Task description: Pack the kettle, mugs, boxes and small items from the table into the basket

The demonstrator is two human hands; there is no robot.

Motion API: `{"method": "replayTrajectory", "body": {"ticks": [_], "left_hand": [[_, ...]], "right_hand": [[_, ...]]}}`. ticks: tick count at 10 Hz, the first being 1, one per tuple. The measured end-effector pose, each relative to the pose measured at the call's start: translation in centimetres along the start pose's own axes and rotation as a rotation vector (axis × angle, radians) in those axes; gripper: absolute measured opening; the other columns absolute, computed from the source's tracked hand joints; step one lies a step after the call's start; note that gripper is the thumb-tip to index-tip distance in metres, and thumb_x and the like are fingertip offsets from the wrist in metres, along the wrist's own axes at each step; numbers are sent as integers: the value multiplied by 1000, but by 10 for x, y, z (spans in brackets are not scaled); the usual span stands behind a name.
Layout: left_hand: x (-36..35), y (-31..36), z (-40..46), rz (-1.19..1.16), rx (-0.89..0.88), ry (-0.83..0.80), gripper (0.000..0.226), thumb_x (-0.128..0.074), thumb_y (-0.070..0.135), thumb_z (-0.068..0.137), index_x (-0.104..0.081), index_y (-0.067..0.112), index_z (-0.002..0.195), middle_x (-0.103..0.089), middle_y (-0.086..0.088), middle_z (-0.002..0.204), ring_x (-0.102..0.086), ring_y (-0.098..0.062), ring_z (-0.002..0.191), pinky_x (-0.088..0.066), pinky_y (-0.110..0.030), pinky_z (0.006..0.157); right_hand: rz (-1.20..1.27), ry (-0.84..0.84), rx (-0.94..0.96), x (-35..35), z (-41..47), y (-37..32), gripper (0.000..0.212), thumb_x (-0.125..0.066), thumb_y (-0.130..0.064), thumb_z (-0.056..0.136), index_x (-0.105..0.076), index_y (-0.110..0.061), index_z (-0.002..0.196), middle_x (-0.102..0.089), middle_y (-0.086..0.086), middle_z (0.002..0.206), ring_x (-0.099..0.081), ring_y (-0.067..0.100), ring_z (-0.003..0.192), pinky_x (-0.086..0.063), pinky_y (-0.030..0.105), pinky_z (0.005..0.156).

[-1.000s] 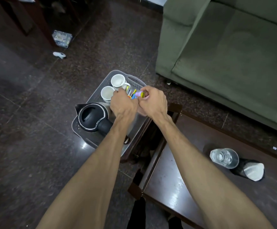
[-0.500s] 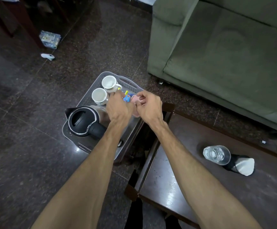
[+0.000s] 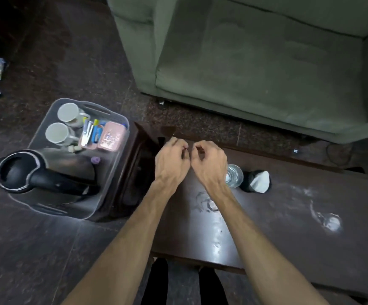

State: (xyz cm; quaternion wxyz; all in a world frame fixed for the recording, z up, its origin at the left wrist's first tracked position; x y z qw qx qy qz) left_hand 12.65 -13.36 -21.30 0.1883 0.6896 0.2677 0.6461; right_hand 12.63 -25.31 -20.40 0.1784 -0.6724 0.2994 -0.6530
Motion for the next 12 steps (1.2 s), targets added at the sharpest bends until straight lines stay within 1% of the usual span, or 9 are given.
{"method": "replayTrajectory", "body": {"ticks": [1,2,3,4,5,6,7,9,12], "left_hand": [[-31,36,-15,32,-114,-64,15,-66,15,90,-73,13,104,-70,-4,109,-68,-27,102,-57,-40,88],[-64,69,-33,89,-236,-161,35,-71,18,85,-69,12,120,-66,-4,121,-64,-27,114,-57,-44,93],[-92,90,-47,168,-305,-314,65,-72,28,86,-55,12,146,-52,-4,151,-47,-23,143,-47,-46,111],[-116,98,-53,292,-335,-422,89,-70,41,91,-27,13,164,-20,-5,174,-16,-20,162,-24,-45,129],[-135,98,-59,458,-387,-474,95,-59,50,98,-7,12,168,2,-5,177,2,-19,164,-11,-47,133],[-148,94,-62,512,-345,-518,91,-53,50,101,-4,11,168,3,-6,177,3,-20,164,-6,-46,133],[-157,88,-62,561,-267,-578,87,-49,50,104,-2,12,167,3,-6,177,2,-20,164,-4,-45,133],[-162,95,-64,594,-216,-598,81,-45,44,106,-2,12,167,4,-5,177,0,-19,164,-7,-43,133],[-147,128,-57,558,-203,-503,74,-45,37,107,-9,13,167,-5,-4,177,-4,-17,164,-7,-39,133]], "right_hand": [[-17,75,-41,32,-10,44,17,-67,-18,88,-78,-16,101,-76,0,103,-71,24,94,-56,35,81],[-69,125,-60,63,-21,93,28,-67,-17,85,-77,-13,110,-77,4,114,-69,28,108,-54,37,92],[-143,75,-78,86,-30,140,50,-64,-26,83,-71,-12,130,-68,9,139,-58,31,134,-48,45,110],[-274,-37,-133,102,-35,180,70,-71,-35,89,-52,-11,152,-45,10,164,-34,29,156,-32,48,122],[-384,-137,-107,105,-37,210,79,-57,-48,97,-34,-10,163,-27,10,173,-19,28,162,-25,50,127],[-398,-285,-78,100,-37,227,80,-51,-49,101,-24,-11,166,-19,9,175,-15,28,163,-22,50,128],[-371,-391,-86,94,-36,235,83,-59,-43,100,-21,-12,167,-21,9,175,-16,27,163,-23,49,128],[-325,-373,-111,96,-36,243,75,-63,-26,96,-31,-13,163,-31,8,171,-26,25,160,-28,45,127],[-260,-321,-101,116,-21,229,67,-60,-27,99,-37,-16,161,-34,7,170,-30,24,159,-29,41,128]]}}
Point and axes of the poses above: each hand's wrist, its own z-axis towards the middle knuckle, its own x-axis out of the back of the hand, y = z × x, the point moved 1 cm from there along z, towards the middle knuckle
